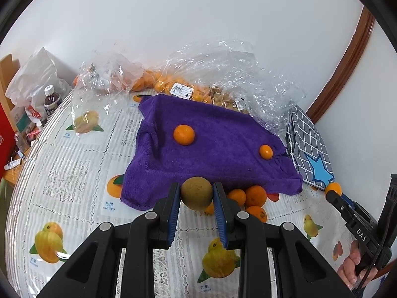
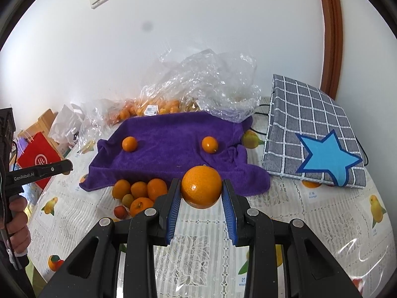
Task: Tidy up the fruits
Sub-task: 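Carry the greenish fruit and the orange onto the purple towel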
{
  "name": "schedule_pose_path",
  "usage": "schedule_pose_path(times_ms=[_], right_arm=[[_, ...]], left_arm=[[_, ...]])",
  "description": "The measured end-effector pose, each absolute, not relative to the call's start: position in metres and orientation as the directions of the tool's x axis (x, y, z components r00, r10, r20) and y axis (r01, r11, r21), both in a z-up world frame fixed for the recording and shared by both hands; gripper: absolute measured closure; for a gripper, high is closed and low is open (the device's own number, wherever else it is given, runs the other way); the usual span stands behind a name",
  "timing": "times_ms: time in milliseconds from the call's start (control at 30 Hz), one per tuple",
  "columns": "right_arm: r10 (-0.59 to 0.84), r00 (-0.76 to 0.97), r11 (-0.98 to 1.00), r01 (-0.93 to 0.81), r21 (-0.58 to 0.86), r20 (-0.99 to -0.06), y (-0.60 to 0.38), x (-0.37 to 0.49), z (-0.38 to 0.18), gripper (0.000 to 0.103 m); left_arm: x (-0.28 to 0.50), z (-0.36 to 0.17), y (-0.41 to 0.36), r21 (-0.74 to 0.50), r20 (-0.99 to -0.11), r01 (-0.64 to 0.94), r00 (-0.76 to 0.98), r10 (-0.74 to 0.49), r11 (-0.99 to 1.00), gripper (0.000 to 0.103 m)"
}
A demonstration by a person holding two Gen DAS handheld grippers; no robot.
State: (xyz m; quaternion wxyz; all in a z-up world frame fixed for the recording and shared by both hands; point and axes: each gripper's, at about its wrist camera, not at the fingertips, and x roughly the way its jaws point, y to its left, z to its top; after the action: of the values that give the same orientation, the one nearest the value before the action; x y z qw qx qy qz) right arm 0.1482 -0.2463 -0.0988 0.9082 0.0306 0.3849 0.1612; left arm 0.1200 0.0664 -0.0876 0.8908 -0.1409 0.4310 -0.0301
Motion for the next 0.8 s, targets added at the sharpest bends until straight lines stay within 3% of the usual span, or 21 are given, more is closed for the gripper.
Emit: schedule_pose_path(times_ms=[800], right_arm=[[0.306,0.641,0.947,-0.281,0.156,-0.703,-0.231,0.193,-0.109,0.07]], left_arm=[[0.167,-0.104,0.084,-0.275,-0.773,-0.087,0.612,-0.167,0.957,0.078]])
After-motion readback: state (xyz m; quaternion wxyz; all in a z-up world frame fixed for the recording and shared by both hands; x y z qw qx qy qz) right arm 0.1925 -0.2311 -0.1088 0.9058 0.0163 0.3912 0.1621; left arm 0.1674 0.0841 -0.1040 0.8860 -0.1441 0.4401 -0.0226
